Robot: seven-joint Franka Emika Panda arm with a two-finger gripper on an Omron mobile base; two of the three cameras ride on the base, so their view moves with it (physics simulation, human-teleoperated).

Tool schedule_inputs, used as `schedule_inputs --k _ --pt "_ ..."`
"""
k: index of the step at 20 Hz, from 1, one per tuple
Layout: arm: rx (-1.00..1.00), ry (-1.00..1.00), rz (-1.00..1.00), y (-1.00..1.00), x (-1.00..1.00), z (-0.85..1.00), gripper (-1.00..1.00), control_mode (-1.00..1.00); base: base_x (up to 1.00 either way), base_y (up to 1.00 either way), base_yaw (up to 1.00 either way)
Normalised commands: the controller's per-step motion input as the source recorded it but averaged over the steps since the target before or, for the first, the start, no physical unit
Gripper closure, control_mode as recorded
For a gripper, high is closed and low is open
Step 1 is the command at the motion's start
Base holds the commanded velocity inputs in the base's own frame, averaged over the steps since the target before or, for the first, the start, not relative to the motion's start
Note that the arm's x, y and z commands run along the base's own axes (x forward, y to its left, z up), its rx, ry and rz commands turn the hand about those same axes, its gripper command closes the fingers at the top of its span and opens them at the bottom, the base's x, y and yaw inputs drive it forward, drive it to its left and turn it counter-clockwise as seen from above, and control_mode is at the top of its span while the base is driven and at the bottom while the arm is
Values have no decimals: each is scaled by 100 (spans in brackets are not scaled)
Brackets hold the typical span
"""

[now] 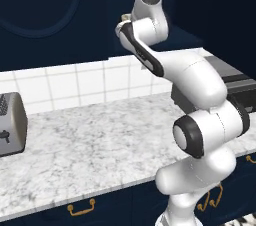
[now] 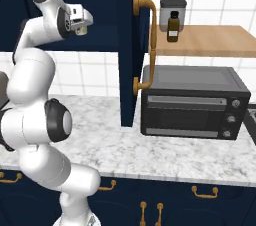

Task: Gather all objects into one cabinet and sort the glasses and bowls to opposite sides.

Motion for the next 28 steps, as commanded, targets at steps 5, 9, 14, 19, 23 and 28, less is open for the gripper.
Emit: schedule_inputs --k 5,9,14,19,23,28 --pt "2 0 -3 0 -1 2 100 -100 0 0 0" --pt "16 2 0 -9 -48 53 100 -100 0 0 0" --pt "12 8 0 -17 -83 28 100 -100 0 0 0" --pt "8 6 0 -18 -100 13 100 -100 0 0 0" --pt "4 -1 0 -19 -100 2 100 -100 0 0 0" --pt "0 -12 0 -3 -100 0 100 -100 0 0 0"
